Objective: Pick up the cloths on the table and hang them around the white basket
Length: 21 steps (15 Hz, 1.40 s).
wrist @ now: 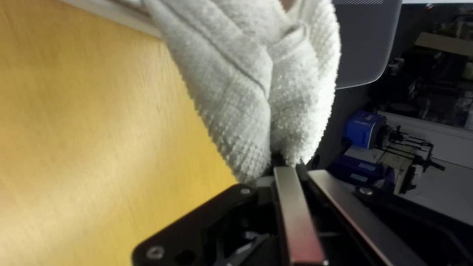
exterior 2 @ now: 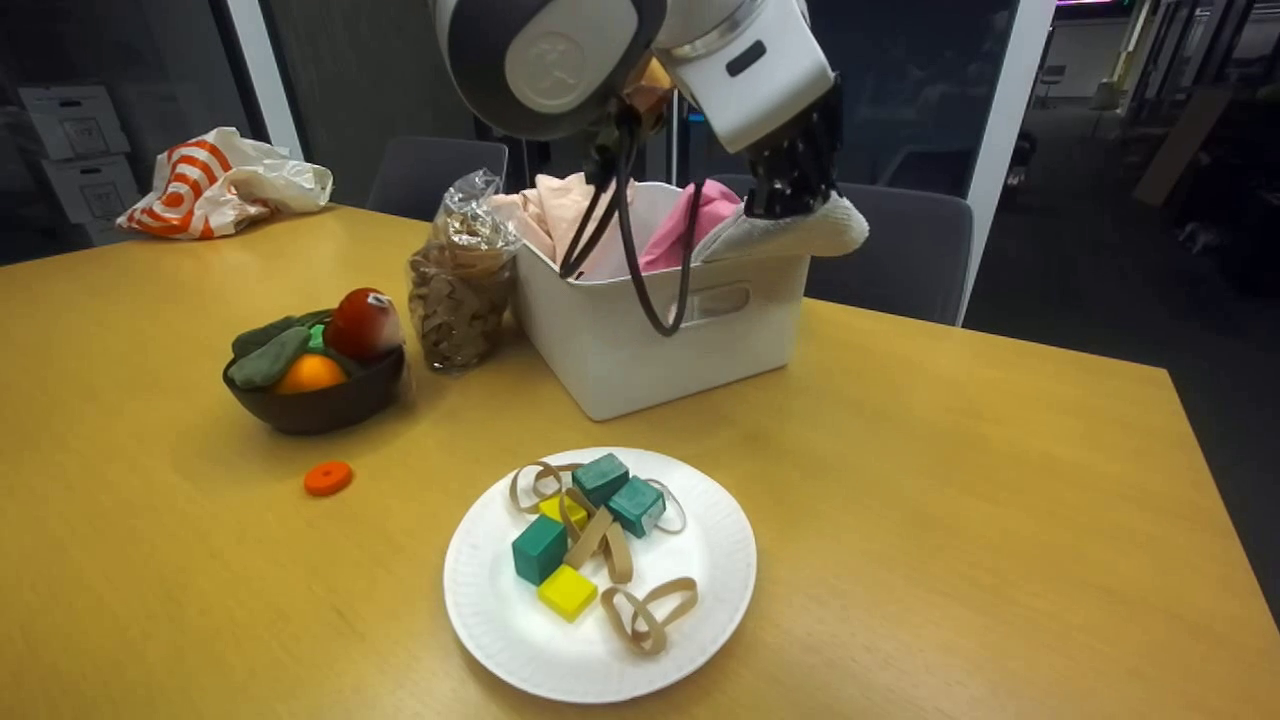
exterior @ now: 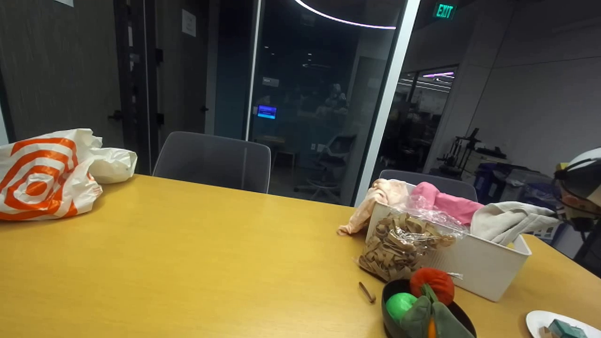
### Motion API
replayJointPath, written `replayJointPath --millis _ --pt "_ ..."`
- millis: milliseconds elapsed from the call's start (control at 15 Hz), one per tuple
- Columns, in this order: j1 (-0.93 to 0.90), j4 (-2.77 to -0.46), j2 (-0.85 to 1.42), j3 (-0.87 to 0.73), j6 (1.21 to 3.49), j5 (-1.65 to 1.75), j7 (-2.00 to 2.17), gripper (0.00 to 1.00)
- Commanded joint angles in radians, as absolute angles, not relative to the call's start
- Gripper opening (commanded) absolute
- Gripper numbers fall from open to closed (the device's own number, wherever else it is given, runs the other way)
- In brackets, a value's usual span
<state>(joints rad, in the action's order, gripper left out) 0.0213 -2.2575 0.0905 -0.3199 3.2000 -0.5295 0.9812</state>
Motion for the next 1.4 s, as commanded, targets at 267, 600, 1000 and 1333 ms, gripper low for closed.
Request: replayJointPath --millis 267,600,1000,1333 --pt "-0.022 -2.304 0.049 -0.405 3.217 -0.431 1.000 0.43" --pt "0.062 -2.381 -0.069 -0.301 3.235 -0.454 0.906 0.81" --pt "-0.067 -2.573 -0.376 -0.360 3.156 -0.439 0.655 1.00" --pt "0.016 -2.552 -0.446 -0.139 2.989 -0.303 0.672 1.00"
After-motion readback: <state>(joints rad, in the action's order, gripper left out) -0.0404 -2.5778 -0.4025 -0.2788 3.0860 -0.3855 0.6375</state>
